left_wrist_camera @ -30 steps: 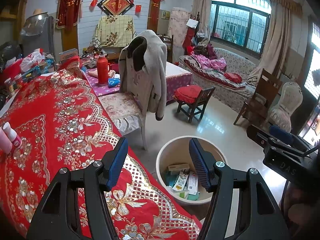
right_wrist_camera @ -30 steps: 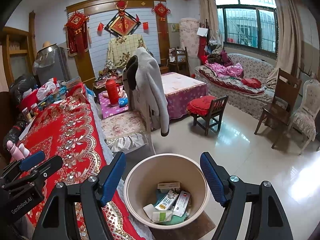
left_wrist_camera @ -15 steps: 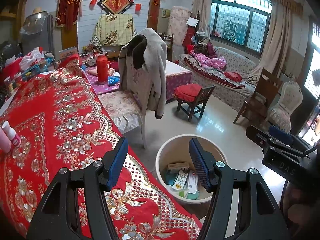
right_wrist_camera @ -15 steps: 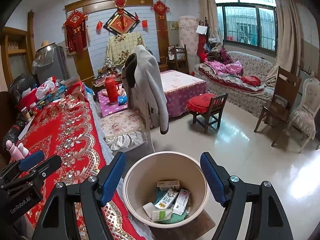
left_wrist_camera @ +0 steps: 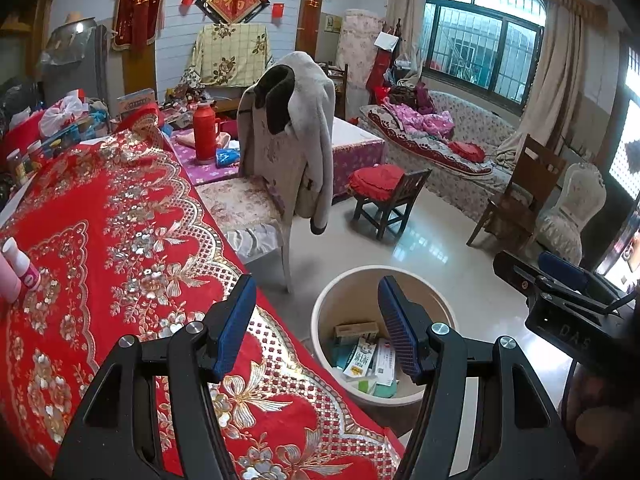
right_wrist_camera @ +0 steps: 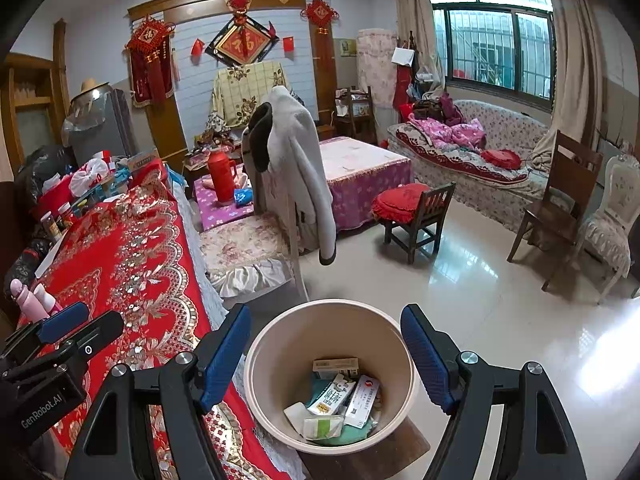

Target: Collect trash

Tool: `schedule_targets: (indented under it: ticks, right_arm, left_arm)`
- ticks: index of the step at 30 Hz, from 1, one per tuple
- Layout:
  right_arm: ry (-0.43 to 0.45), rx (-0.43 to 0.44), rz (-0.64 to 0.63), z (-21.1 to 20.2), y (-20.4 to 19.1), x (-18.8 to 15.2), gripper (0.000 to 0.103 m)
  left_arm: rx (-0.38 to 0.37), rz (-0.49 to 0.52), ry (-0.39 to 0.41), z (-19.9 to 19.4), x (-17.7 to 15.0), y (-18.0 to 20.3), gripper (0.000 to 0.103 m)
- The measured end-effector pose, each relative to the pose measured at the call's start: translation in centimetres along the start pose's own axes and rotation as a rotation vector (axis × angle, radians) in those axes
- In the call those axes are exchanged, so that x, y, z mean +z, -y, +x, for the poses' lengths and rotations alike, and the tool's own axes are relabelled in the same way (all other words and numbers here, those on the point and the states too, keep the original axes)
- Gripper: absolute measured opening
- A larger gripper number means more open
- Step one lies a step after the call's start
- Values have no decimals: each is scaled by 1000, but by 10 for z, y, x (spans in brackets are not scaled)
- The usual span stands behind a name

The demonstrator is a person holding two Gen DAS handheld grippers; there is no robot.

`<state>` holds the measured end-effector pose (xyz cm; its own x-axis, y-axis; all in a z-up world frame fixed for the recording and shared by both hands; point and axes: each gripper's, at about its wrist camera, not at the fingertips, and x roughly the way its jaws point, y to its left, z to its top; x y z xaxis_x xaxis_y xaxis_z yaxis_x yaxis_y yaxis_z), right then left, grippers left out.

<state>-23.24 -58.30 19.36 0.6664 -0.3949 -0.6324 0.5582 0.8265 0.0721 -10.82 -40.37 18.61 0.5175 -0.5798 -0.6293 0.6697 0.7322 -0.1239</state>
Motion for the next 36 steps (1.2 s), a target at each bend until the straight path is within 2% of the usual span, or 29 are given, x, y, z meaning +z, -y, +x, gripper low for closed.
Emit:
schedule_targets:
  ticks: [26, 36]
  right_arm:
    - [-25, -1, -4, 10, 3, 1, 75]
    - [-62, 9, -46, 22, -11, 2, 75]
  left_arm:
    - [-14, 14, -24, 11, -1, -2, 62]
    - [-31, -43, -48, 16, -5, -23, 62]
